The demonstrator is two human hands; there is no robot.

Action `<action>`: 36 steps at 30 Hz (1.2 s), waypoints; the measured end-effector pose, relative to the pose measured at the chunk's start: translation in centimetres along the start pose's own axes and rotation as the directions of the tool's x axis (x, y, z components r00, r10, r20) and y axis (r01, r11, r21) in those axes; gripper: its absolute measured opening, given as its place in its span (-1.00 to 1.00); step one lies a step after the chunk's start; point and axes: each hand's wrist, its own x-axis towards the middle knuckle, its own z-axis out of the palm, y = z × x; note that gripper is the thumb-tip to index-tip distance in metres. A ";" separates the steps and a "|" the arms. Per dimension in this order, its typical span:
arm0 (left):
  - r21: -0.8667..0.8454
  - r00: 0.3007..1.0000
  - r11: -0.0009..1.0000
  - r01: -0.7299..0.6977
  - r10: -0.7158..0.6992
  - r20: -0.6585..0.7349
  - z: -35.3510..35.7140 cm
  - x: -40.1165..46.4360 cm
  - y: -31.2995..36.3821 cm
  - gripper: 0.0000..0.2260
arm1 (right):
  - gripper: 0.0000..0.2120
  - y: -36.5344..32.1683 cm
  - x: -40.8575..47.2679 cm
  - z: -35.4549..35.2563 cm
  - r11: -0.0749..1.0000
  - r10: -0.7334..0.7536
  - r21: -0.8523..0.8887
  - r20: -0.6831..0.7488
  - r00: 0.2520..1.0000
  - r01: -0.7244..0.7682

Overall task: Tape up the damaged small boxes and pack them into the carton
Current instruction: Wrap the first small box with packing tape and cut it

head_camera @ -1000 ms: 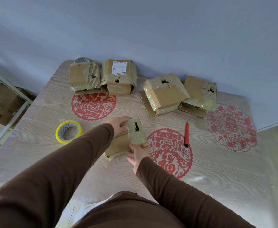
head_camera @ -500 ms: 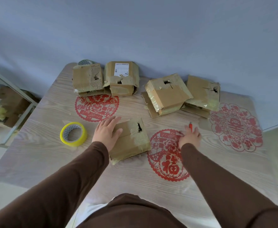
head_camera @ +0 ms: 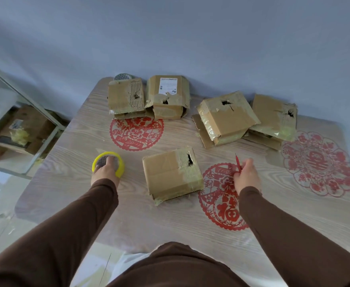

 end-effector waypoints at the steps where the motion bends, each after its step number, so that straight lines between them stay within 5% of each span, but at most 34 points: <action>1: 0.002 1.000 1.000 -0.011 0.011 -0.013 -0.1 0.2 0.0 -0.39 | -0.64 -0.8 -0.4 -0.3 0.990 0.038 0.134 -0.020 0.999 -0.035; 5: -0.367 0.997 0.930 -0.022 -0.007 -0.076 -1.9 -0.5 1.2 -0.53 | -0.78 -5.5 -2.6 -2.0 0.913 -0.005 0.408 -0.041 0.999 0.021; 9: -0.823 0.987 0.549 -0.145 0.133 -0.085 -6.1 -6.3 4.5 -0.76 | -0.80 -12.2 -7.1 -4.6 0.704 -0.147 0.710 0.163 0.976 -0.012; 13: -0.915 0.926 0.313 -0.253 0.352 -0.136 -8.4 -12.5 7.7 -0.73 | -0.75 -17.6 -11.0 -5.6 0.573 -0.272 0.762 0.525 0.807 -0.302; 16: -0.827 0.847 0.365 -0.427 0.482 -0.224 -7.5 -15.0 8.7 -0.77 | -0.52 -19.8 -12.2 -5.4 0.506 -0.300 0.718 0.667 0.682 -0.479; 18: -0.738 0.813 0.433 -0.517 0.518 -0.265 -6.5 -15.8 9.0 -0.76 | -0.41 -20.0 -12.5 -5.3 0.514 -0.337 0.742 0.636 0.694 -0.430; 21: -0.668 0.792 0.462 -0.584 0.507 -0.341 -6.4 -16.5 8.9 -0.85 | -0.58 -18.7 -12.7 -6.3 0.547 -0.415 0.784 0.559 0.718 -0.295; 23: -0.803 0.844 0.330 -0.496 0.401 -0.356 -7.3 -16.4 9.0 -0.80 | -0.77 -17.1 -12.5 -6.8 0.579 -0.472 0.792 0.519 0.713 -0.193; 25: -0.892 0.915 0.285 -0.351 0.306 -0.262 -8.7 -15.1 9.5 -0.54 | -0.70 -15.8 -12.2 -7.0 0.595 -0.518 0.797 0.480 0.708 -0.105; 27: -0.895 0.933 0.403 -0.190 0.359 -0.036 -9.8 -13.6 10.4 -0.28 | -0.45 -14.8 -12.4 -7.0 0.653 -0.561 0.757 0.456 0.691 0.031; 29: -0.855 0.885 0.510 -0.096 0.437 0.161 -10.5 -13.0 11.7 -0.18 | -0.43 -13.9 -12.7 -6.8 0.692 -0.590 0.710 0.448 0.672 0.134; 31: -0.842 0.846 0.533 -0.084 0.485 0.222 -10.6 -13.1 13.0 -0.37 | -0.46 -13.1 -13.1 -7.0 0.710 -0.593 0.683 0.448 0.669 0.172; 33: -0.868 0.851 0.489 -0.084 0.489 0.192 -9.8 -13.1 13.8 -0.83 | -0.45 -12.6 -13.6 -7.1 0.716 -0.601 0.661 0.422 0.679 0.224; 36: -0.917 0.856 0.397 0.030 0.464 0.229 -8.2 -13.2 14.4 -0.84 | -0.42 -11.6 -14.3 -6.7 0.715 -0.622 0.637 0.391 0.679 0.288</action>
